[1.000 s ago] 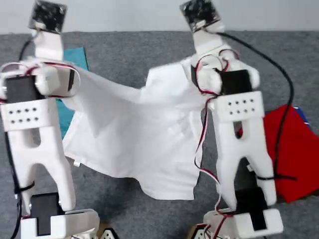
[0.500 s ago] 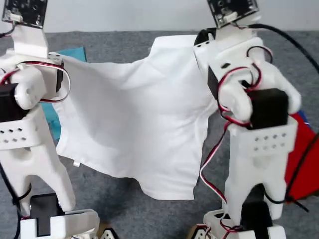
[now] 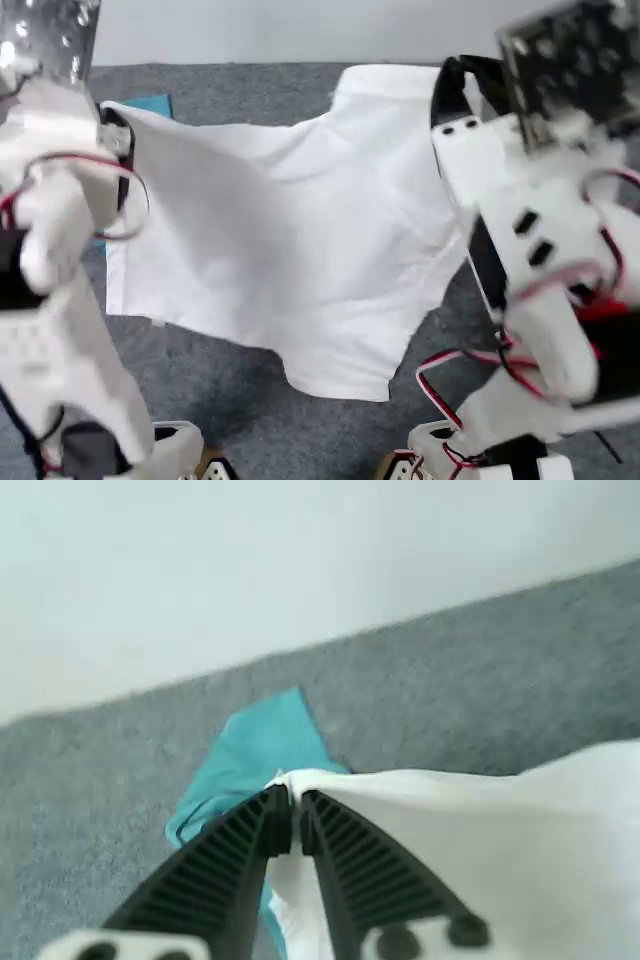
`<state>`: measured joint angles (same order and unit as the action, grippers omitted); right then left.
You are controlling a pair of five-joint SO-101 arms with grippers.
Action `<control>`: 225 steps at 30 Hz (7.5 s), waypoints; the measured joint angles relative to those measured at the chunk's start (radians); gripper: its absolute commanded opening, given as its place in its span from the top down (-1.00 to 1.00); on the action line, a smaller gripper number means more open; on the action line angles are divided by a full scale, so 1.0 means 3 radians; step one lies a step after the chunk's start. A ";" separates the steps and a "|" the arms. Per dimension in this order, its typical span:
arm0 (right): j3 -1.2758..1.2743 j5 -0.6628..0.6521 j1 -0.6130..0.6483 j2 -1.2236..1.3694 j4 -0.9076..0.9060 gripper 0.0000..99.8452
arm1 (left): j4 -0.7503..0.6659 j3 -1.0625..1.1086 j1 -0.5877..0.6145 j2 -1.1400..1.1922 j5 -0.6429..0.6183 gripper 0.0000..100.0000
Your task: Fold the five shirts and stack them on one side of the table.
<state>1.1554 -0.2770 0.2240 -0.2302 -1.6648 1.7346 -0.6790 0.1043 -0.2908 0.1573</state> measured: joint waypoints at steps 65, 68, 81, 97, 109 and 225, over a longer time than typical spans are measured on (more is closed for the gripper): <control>-0.0844 -0.0010 -0.0128 0.1882 -0.0005 0.98 | -0.0977 0.1662 0.0113 0.0762 0.0153 0.97; -0.0926 -0.0010 -0.0159 0.1703 -0.0292 0.98 | -0.0726 0.1662 0.0113 0.0762 0.0184 0.97; -0.3447 -0.0015 -0.0036 -0.0133 -0.0297 0.98 | -0.0026 0.1662 0.0394 0.0762 0.0619 0.97; -0.4787 -0.0532 -0.0036 -0.0962 -0.0297 0.98 | 0.0000 0.2348 0.0394 0.0762 0.0731 0.97; -0.5140 -0.0598 0.0302 -0.1146 -0.0297 0.98 | 0.0000 0.2445 0.0414 0.0762 0.0721 0.97; -0.4025 -0.0332 -0.0972 0.1780 0.1238 0.62 | -0.2174 0.1954 0.0511 0.2879 -0.0419 0.77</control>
<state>-0.0522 -0.3767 -0.0675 0.3038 -1.2935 1.0825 -0.0928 0.2578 0.5731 0.0315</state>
